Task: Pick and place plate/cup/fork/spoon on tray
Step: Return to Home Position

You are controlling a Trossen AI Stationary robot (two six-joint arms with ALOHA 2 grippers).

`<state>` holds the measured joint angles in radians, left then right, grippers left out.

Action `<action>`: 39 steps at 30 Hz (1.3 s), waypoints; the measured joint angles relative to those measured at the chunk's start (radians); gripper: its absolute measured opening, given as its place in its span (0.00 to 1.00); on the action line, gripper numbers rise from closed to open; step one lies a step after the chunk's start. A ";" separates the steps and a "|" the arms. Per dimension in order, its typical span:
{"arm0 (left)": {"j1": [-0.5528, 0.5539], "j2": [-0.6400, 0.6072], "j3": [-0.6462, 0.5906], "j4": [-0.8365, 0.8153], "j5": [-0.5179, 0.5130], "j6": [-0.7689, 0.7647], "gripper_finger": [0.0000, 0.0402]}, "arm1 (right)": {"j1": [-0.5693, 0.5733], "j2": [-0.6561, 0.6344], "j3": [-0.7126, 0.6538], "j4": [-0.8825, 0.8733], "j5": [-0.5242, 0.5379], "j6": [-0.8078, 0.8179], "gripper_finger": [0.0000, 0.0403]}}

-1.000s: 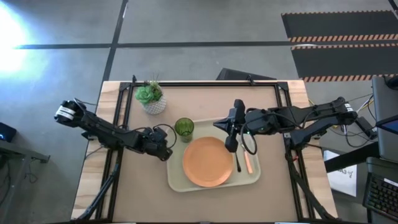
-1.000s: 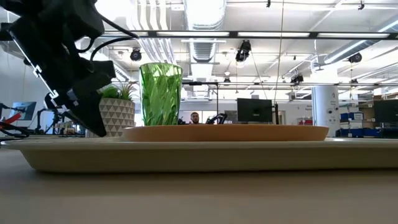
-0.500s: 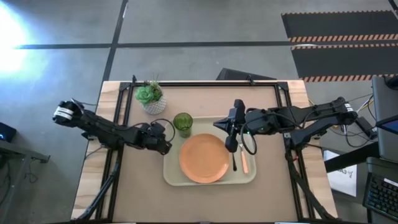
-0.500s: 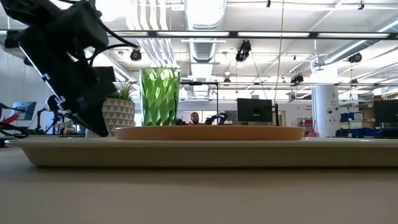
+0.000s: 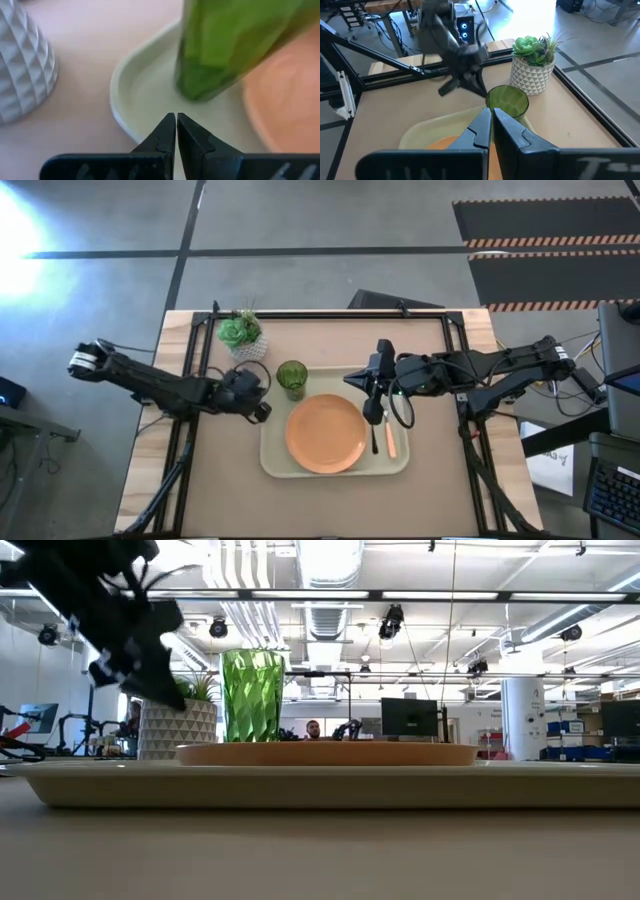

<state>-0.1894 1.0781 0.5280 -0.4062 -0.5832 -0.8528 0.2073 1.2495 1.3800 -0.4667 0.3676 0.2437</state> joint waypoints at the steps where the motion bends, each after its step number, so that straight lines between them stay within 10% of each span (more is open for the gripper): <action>1: 0.000 -0.027 0.005 0.003 -0.004 0.022 0.00 | 0.000 0.000 0.000 0.000 0.000 0.000 0.02; 11: -0.004 -0.303 0.119 0.007 -0.019 0.261 0.00 | 0.000 -0.009 0.000 0.014 0.000 -0.020 0.02; 18: -0.025 -0.443 0.169 0.058 0.156 0.481 0.00 | 0.000 -0.050 0.000 0.008 -0.002 -0.080 0.02; 39: -0.027 -0.494 0.126 0.044 0.188 0.467 0.00 | 0.004 -0.102 0.000 -0.046 -0.059 -0.094 0.02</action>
<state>-0.2161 0.5837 0.6539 -0.3620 -0.3948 -0.3855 0.2112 1.1476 1.3800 -0.5131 0.3089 0.1500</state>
